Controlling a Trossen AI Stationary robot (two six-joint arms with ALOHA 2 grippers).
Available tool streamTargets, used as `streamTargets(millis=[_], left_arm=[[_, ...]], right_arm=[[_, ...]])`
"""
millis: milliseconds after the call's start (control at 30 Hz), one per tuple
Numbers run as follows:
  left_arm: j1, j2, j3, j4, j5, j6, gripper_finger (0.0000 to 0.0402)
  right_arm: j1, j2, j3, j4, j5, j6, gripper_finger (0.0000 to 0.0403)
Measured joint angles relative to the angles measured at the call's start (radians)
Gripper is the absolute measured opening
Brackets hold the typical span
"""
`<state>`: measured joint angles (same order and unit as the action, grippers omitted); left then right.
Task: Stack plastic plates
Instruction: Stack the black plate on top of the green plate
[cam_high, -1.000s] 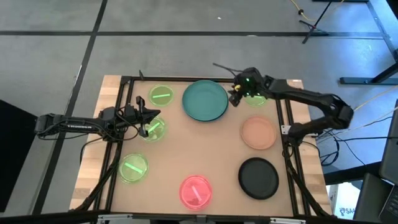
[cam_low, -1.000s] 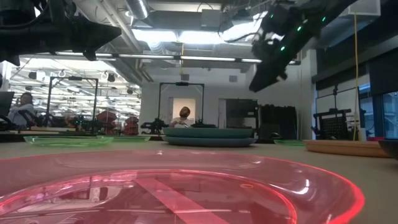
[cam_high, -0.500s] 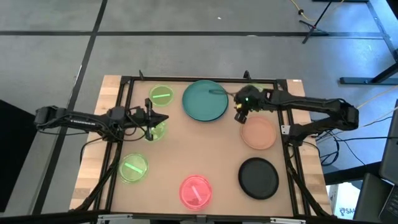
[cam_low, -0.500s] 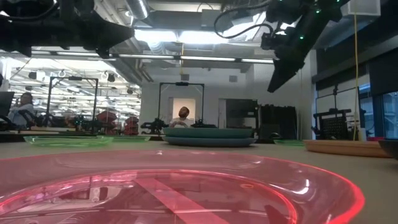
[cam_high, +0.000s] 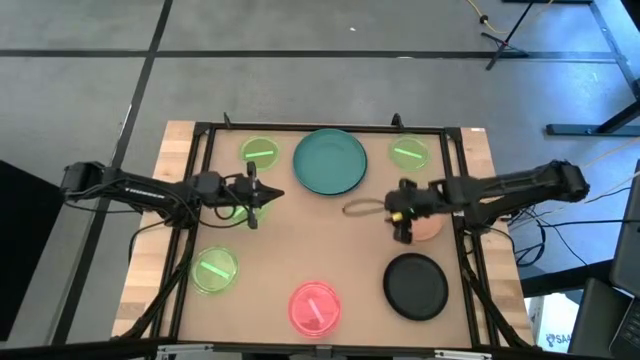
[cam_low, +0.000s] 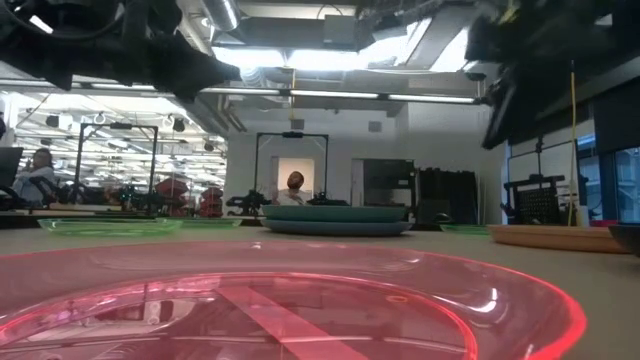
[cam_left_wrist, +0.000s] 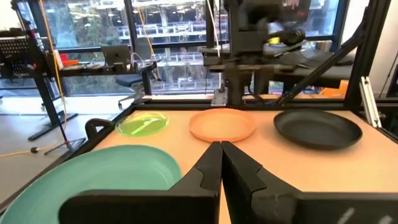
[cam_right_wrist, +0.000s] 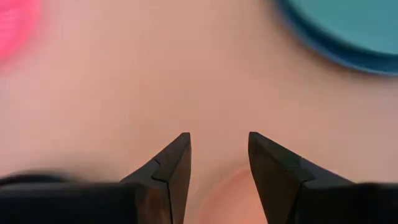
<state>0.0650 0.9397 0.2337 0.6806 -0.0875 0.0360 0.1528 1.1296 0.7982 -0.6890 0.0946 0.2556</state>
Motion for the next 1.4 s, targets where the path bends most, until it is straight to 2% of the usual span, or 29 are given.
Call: streamTargets(millis=[233, 400, 600, 767, 967, 1067, 1333, 1400], left_arm=[[0.000, 0.010, 0.000, 0.018, 0.000, -0.008, 0.0002], [0.000, 0.010, 0.000, 0.017, 0.000, -0.008, 0.0002], [0.000, 0.010, 0.000, 0.018, 0.000, -0.006, 0.0002], [0.000, 0.010, 0.000, 0.019, 0.000, 0.000, 0.0002], [0.000, 0.010, 0.000, 0.020, 0.000, 0.001, 0.0002], [0.000, 0.010, -0.001, 0.020, 0.000, 0.002, 0.0002], [0.000, 0.010, -0.001, 0.020, 0.000, 0.002, 0.0002], [0.000, 0.010, -0.001, 0.020, 0.000, 0.002, 0.0002]], right_arm=[[0.228, 0.023, -0.002, -0.004, -0.045, 0.056, 0.0150], [0.319, 0.061, -0.010, -0.040, -0.055, 0.154, 0.0150], [0.338, 0.095, -0.105, -0.031, -0.051, 0.201, 0.0149], [0.338, 0.099, -0.187, 0.070, -0.056, 0.211, 0.0149], [0.338, 0.099, -0.224, 0.120, -0.061, 0.209, 0.0146], [0.338, 0.099, -0.231, 0.124, -0.061, 0.208, 0.0126], [0.338, 0.099, -0.274, 0.164, -0.060, 0.206, 0.0023], [0.338, 0.098, -0.274, 0.185, -0.061, 0.184, 0.0007]])
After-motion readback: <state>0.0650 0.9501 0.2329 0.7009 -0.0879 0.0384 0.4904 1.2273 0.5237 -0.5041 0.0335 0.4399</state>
